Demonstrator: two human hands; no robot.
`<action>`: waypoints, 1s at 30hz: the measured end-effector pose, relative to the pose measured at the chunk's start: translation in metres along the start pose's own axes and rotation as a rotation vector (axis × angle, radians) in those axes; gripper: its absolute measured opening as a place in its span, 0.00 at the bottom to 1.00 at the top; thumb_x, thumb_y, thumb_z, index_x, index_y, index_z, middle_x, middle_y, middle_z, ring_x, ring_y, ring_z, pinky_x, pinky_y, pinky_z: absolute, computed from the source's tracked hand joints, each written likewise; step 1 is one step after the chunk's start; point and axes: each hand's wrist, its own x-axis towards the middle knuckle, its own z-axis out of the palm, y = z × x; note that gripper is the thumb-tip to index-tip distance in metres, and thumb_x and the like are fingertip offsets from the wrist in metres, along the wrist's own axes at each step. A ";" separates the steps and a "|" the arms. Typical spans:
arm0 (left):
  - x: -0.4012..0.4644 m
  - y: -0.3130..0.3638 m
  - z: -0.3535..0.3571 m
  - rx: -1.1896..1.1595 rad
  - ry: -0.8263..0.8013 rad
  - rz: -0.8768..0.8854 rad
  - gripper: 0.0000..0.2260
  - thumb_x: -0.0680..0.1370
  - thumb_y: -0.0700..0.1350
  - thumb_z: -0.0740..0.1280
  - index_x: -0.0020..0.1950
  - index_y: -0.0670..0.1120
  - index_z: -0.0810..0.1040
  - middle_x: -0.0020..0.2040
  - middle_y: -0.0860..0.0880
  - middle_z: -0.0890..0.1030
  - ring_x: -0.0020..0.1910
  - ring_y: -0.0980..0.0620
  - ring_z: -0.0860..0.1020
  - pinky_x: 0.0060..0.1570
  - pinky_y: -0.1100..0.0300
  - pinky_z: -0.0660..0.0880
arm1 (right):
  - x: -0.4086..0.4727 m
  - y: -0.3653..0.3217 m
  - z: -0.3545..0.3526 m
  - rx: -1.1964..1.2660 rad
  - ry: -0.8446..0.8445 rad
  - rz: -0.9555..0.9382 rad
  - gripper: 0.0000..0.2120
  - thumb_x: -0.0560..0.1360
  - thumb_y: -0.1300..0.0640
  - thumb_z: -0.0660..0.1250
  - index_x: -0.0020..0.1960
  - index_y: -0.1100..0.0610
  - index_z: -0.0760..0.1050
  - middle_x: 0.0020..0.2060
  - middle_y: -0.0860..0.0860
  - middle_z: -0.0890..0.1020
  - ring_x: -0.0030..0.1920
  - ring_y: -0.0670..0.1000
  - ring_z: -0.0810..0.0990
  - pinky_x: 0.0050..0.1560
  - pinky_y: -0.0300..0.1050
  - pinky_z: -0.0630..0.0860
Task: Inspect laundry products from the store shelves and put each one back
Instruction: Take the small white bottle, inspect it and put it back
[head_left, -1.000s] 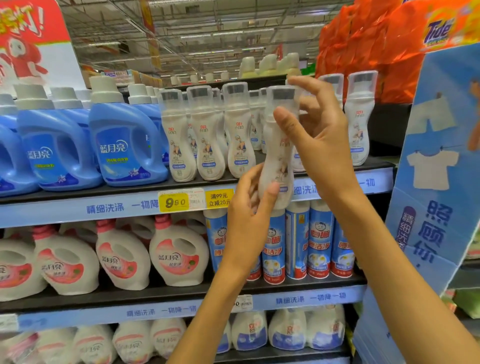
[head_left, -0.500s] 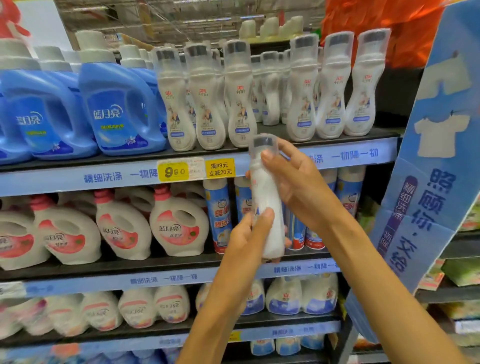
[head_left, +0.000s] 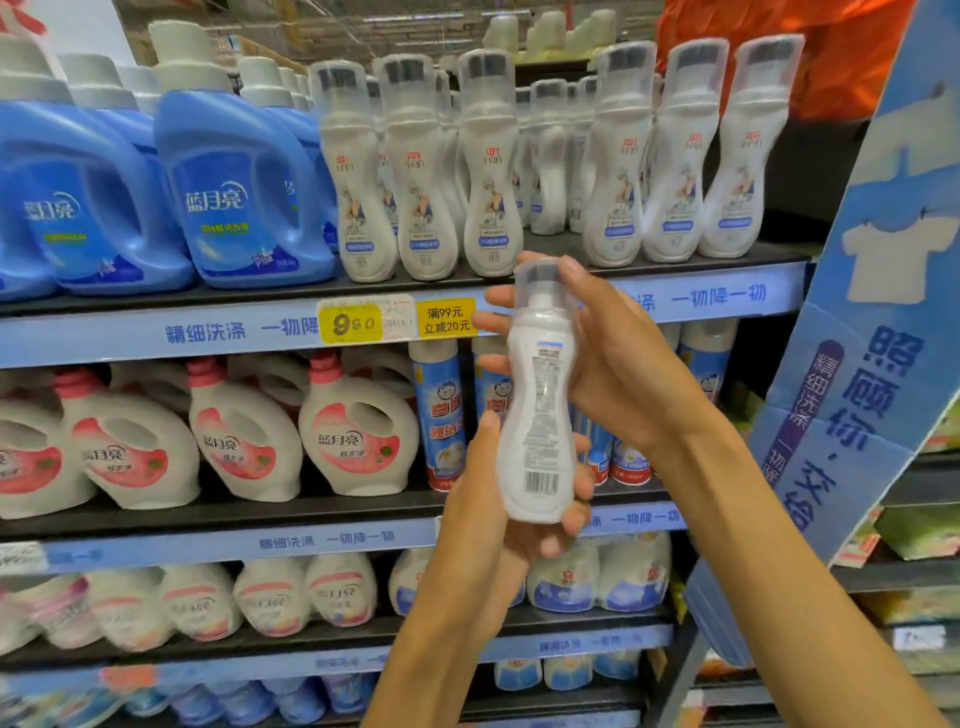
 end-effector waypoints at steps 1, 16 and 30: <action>0.000 -0.003 0.000 0.013 0.002 0.015 0.29 0.75 0.63 0.52 0.49 0.39 0.79 0.32 0.43 0.79 0.24 0.51 0.74 0.20 0.65 0.69 | -0.002 0.000 0.000 0.047 -0.026 0.025 0.18 0.75 0.50 0.60 0.59 0.60 0.72 0.49 0.58 0.83 0.49 0.58 0.84 0.45 0.54 0.82; -0.006 -0.004 -0.005 -0.010 -0.007 0.003 0.26 0.74 0.63 0.56 0.46 0.43 0.80 0.31 0.45 0.77 0.24 0.53 0.74 0.20 0.65 0.68 | -0.012 0.003 0.004 -0.129 0.007 -0.031 0.23 0.74 0.52 0.61 0.66 0.60 0.68 0.56 0.60 0.81 0.50 0.57 0.84 0.49 0.53 0.82; -0.011 -0.003 0.005 0.295 -0.012 0.111 0.27 0.75 0.61 0.55 0.53 0.39 0.77 0.39 0.42 0.83 0.31 0.49 0.79 0.31 0.60 0.75 | -0.014 0.005 -0.008 -0.188 0.121 -0.013 0.21 0.76 0.50 0.63 0.67 0.57 0.71 0.53 0.55 0.84 0.51 0.56 0.84 0.43 0.44 0.81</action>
